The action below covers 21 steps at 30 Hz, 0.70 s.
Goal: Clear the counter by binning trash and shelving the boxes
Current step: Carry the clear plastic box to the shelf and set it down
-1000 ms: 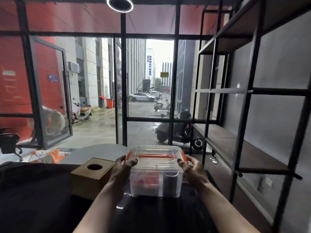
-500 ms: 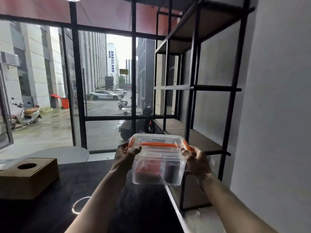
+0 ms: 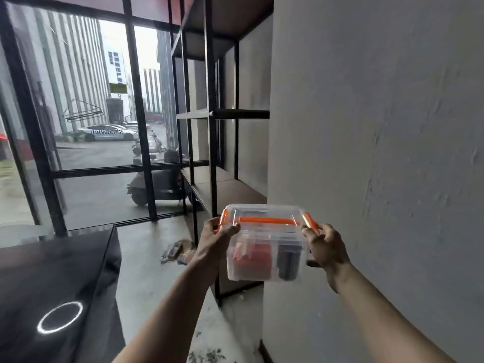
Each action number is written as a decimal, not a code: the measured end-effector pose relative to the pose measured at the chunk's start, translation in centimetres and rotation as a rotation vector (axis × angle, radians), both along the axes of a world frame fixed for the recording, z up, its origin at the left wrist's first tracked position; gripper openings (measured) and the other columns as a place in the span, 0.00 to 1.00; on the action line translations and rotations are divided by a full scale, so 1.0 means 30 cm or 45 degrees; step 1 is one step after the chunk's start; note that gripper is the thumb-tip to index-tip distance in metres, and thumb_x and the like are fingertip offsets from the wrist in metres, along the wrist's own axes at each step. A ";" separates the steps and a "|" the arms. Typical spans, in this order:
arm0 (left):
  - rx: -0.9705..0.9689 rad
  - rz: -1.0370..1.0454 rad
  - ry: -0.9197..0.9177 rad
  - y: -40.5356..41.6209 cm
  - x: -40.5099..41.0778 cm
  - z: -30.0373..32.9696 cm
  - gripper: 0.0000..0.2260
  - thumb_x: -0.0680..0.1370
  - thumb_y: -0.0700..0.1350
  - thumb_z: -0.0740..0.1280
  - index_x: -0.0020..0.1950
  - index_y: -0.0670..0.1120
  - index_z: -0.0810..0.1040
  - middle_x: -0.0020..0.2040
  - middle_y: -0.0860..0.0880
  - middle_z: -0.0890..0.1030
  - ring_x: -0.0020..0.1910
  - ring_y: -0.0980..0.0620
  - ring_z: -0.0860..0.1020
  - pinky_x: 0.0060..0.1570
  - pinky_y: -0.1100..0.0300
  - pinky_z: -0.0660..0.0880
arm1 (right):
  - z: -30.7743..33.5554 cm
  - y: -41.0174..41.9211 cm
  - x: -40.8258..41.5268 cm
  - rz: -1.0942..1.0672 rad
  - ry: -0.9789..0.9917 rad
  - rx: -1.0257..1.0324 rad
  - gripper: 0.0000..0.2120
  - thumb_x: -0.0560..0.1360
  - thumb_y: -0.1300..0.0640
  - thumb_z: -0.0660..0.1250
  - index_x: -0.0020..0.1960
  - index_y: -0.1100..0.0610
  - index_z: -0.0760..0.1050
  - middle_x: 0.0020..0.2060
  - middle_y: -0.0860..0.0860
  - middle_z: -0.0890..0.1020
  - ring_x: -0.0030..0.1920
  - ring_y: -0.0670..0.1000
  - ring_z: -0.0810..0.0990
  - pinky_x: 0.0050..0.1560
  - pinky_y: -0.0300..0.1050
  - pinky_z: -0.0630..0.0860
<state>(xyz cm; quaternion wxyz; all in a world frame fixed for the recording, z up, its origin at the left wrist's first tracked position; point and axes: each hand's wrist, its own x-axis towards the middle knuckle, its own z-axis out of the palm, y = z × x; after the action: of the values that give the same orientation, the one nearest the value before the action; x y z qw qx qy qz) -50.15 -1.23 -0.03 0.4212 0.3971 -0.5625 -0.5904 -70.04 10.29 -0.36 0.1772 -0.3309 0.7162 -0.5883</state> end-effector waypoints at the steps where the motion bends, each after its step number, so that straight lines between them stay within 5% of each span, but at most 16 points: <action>1: 0.014 -0.001 0.004 0.008 -0.045 -0.008 0.27 0.72 0.49 0.75 0.69 0.49 0.72 0.59 0.44 0.82 0.56 0.45 0.81 0.59 0.43 0.78 | -0.006 0.013 -0.041 -0.018 0.008 0.000 0.22 0.79 0.47 0.64 0.69 0.54 0.69 0.58 0.57 0.79 0.52 0.58 0.79 0.51 0.61 0.83; 7: 0.028 -0.025 -0.003 -0.050 -0.221 -0.050 0.19 0.76 0.43 0.72 0.66 0.46 0.72 0.53 0.44 0.81 0.50 0.47 0.82 0.49 0.52 0.80 | -0.048 -0.029 -0.196 -0.033 0.017 0.036 0.22 0.79 0.45 0.64 0.69 0.54 0.69 0.58 0.56 0.79 0.53 0.57 0.79 0.51 0.60 0.83; 15: 0.051 0.097 0.025 -0.390 -0.296 -0.138 0.24 0.75 0.45 0.73 0.69 0.48 0.70 0.60 0.41 0.79 0.58 0.42 0.79 0.60 0.43 0.77 | -0.114 -0.430 -0.310 0.101 0.041 0.090 0.21 0.78 0.43 0.65 0.67 0.52 0.70 0.56 0.55 0.79 0.51 0.55 0.80 0.51 0.60 0.83; 21: 0.037 0.317 0.045 -0.826 -0.312 -0.188 0.32 0.69 0.51 0.75 0.71 0.50 0.68 0.62 0.39 0.78 0.56 0.39 0.81 0.56 0.38 0.79 | -0.123 -0.915 -0.339 0.251 0.043 0.093 0.20 0.78 0.44 0.66 0.66 0.50 0.70 0.55 0.53 0.79 0.50 0.53 0.80 0.52 0.60 0.83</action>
<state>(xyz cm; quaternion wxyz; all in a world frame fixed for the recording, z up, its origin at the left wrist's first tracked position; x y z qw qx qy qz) -59.51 -26.02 -5.66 0.4952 0.4595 -0.4926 -0.5487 -80.22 -17.18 -4.05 0.2342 -0.4029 0.7041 -0.5358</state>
